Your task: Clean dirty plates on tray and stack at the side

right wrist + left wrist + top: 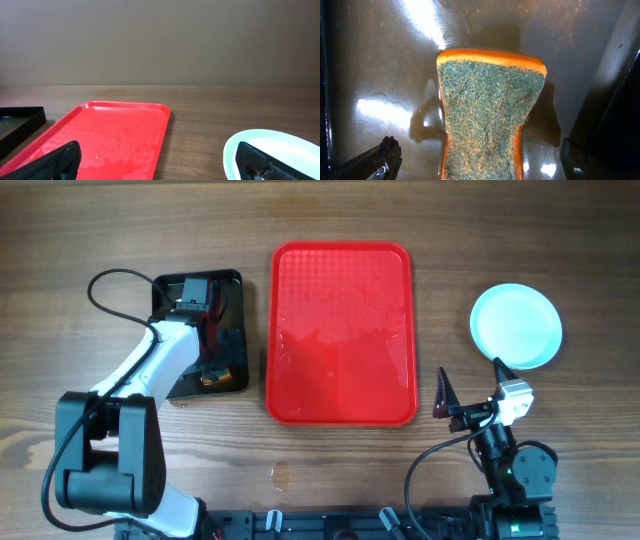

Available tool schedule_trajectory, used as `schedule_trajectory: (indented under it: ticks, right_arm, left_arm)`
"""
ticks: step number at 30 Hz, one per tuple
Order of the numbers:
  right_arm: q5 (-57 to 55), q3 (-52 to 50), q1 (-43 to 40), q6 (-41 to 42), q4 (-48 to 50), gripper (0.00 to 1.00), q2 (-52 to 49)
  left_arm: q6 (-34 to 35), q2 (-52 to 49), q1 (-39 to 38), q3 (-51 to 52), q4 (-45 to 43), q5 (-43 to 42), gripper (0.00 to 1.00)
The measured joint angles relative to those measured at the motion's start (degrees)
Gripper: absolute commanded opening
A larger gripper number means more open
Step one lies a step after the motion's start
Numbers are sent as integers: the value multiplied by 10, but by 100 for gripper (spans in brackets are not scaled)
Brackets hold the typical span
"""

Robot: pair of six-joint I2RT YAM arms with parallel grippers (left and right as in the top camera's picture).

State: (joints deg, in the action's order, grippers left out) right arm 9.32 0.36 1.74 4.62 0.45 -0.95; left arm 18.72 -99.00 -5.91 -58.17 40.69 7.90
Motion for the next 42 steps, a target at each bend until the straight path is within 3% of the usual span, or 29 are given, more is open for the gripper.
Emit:
schedule_trajectory:
  ticks: [7,16,29,36,42]
  right_arm:
    - [0,0,0,0,0,100,0]
    - [0,0,0,0,0,100,0]
    - [-2,0,0,0,0,100,0]
    - [-4,0,0,0,0,100,0]
    - [-4,0,0,0,0,100,0]
  left_arm:
    - [0,68,-24,29,-1,0,100]
    - [0,347,-82,98,-15,4,100]
    - [15,763,45,352,-311,-72,100]
    - [15,922,54,453,-346,-82,100]
    - [15,982,54,487,-362,-70,100]
